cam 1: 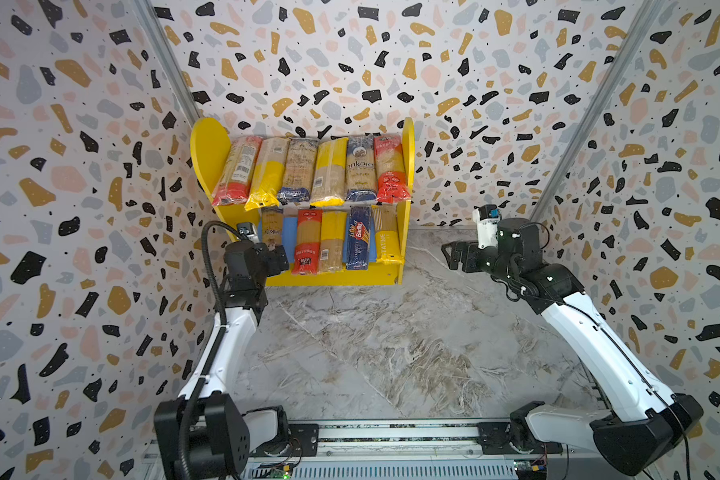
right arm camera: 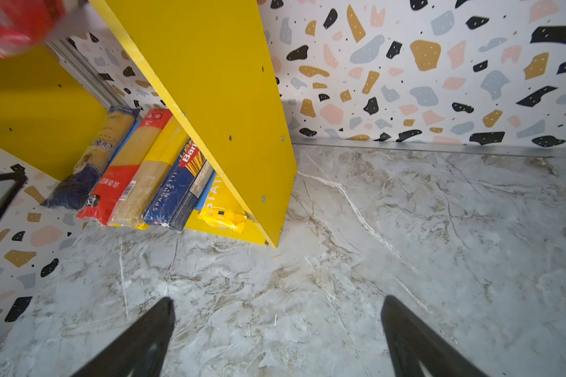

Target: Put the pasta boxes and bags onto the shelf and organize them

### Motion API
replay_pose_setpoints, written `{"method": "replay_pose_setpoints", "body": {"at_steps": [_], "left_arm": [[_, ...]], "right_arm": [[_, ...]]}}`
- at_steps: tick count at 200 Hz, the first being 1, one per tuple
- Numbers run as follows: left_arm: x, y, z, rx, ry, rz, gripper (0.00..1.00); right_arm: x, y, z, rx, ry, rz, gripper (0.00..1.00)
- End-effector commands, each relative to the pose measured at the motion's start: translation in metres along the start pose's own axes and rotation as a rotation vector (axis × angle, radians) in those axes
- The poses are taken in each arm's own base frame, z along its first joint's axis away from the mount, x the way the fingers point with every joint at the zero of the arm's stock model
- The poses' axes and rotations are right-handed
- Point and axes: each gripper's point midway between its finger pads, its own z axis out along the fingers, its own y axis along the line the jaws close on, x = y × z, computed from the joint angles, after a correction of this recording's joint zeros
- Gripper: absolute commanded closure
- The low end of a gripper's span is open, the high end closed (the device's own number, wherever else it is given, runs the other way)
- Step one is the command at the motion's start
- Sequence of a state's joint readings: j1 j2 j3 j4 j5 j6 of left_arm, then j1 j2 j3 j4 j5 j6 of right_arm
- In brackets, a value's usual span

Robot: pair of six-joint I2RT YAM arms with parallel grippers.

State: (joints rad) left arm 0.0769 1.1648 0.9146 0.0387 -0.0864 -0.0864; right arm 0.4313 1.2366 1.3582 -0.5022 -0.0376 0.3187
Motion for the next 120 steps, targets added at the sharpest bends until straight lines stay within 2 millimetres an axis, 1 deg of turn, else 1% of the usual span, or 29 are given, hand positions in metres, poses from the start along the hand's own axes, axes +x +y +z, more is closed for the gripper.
{"method": "replay_pose_setpoints", "body": {"at_steps": [1, 10, 32, 44, 70, 85, 103, 120], "left_arm": [[-0.011, -0.018, -0.025, 0.005, -0.115, 0.002, 0.0], [-0.009, -0.028, -0.035, 0.025, -0.137, -0.006, 0.01], [0.004, -0.057, -0.056, 0.097, -0.17, -0.012, 0.01], [0.009, -0.069, -0.067, 0.115, -0.189, -0.012, 0.0], [0.02, -0.085, -0.083, 0.161, -0.202, -0.044, 0.0], [0.03, -0.095, -0.092, 0.2, -0.204, -0.052, 0.01], [0.05, -0.106, -0.099, 0.236, -0.18, -0.056, 0.0], [0.071, -0.108, -0.099, 0.199, -0.15, -0.035, 0.01]], "right_arm": [[0.004, -0.008, -0.008, 0.033, -0.025, -0.016, 0.01], [0.011, -0.013, -0.007, 0.055, -0.02, -0.022, 0.01], [0.028, -0.024, -0.007, 0.109, -0.025, -0.038, 0.01], [0.038, -0.028, -0.008, 0.136, -0.029, -0.044, 0.01], [0.06, -0.03, -0.01, 0.174, -0.038, -0.066, 0.01], [0.073, -0.03, -0.01, 0.188, -0.044, -0.083, 0.01], [0.088, -0.032, -0.01, 0.212, -0.082, -0.111, 0.01], [0.099, -0.035, -0.011, 0.227, -0.139, -0.153, 0.01]]}}
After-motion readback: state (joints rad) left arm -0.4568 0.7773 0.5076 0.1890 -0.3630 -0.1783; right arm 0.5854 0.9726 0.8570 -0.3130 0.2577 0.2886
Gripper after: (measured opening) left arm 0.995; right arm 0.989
